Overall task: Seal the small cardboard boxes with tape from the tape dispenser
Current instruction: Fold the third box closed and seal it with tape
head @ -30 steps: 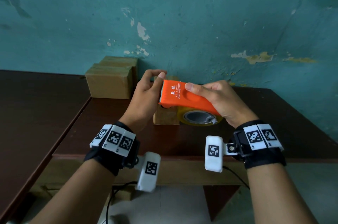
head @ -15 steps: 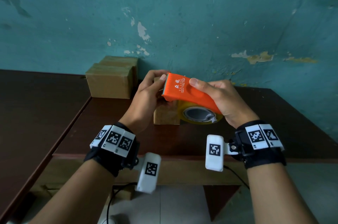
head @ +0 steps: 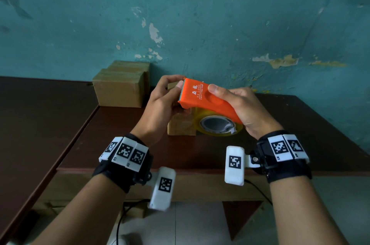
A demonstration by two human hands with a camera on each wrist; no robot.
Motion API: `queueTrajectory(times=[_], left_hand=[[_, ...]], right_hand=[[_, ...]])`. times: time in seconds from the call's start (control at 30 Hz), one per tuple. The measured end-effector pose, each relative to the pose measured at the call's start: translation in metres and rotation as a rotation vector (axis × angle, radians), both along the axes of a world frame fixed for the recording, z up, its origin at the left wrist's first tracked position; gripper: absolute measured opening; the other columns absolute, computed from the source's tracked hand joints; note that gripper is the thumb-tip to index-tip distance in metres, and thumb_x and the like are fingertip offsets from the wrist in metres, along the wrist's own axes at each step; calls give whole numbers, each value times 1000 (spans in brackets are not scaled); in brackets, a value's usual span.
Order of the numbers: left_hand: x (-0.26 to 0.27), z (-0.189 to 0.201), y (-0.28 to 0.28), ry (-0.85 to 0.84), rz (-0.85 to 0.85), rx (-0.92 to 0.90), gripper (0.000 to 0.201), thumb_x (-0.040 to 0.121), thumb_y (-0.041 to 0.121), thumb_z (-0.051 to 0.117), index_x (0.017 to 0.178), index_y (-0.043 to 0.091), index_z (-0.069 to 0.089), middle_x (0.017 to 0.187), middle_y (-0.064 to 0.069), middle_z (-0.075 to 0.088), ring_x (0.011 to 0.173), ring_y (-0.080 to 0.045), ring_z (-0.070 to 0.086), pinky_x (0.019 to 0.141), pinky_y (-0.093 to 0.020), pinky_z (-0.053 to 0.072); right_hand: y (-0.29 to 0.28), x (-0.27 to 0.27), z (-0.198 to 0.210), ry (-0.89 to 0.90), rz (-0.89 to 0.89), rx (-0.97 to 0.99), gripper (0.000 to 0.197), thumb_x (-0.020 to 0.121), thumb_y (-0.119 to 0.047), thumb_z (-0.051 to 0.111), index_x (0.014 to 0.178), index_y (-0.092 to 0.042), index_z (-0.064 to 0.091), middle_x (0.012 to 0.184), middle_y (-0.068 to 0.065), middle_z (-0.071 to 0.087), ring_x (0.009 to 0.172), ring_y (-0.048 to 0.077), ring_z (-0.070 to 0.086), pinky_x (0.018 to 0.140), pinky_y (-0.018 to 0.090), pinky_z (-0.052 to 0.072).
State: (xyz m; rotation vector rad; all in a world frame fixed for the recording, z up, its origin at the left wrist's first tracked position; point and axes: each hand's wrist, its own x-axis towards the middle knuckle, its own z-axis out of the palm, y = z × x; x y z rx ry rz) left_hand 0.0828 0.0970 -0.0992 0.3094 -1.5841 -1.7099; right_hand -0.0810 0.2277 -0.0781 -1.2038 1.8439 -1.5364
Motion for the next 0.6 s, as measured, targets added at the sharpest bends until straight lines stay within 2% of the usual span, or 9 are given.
queueTrajectory(times=[0.1, 0.23, 0.43, 0.6], left_hand=[[1, -1, -2, -8, 1, -22, 27, 110, 18, 48, 134, 7, 54, 78, 0, 69, 71, -15, 63, 65, -29, 55], [2, -2, -3, -15, 26, -54, 25, 109, 14, 49, 133, 7, 54, 79, -2, 69, 71, -17, 64, 64, -30, 54], [3, 0, -3, -3, 42, -60, 26, 110, 14, 47, 134, 5, 54, 77, 4, 71, 68, -11, 65, 61, -26, 54], [3, 0, -3, -11, 29, -59, 27, 109, 17, 49, 134, 8, 54, 80, 2, 72, 71, -11, 65, 62, -24, 53]], right_hand=[[1, 0, 0, -2, 3, 4, 100, 65, -76, 82, 95, 18, 68, 97, 44, 67, 77, 39, 65, 80, 44, 46], [2, -1, 0, -5, -3, 17, 88, 70, -71, 81, 92, 14, 72, 95, 40, 70, 76, 39, 66, 79, 43, 48], [2, 0, 0, 3, 12, 22, 93, 71, -70, 80, 97, 19, 69, 96, 41, 69, 76, 41, 67, 80, 43, 49], [0, -1, -1, 8, 15, 21, 97, 70, -74, 82, 95, 19, 69, 96, 42, 69, 76, 41, 67, 79, 43, 49]])
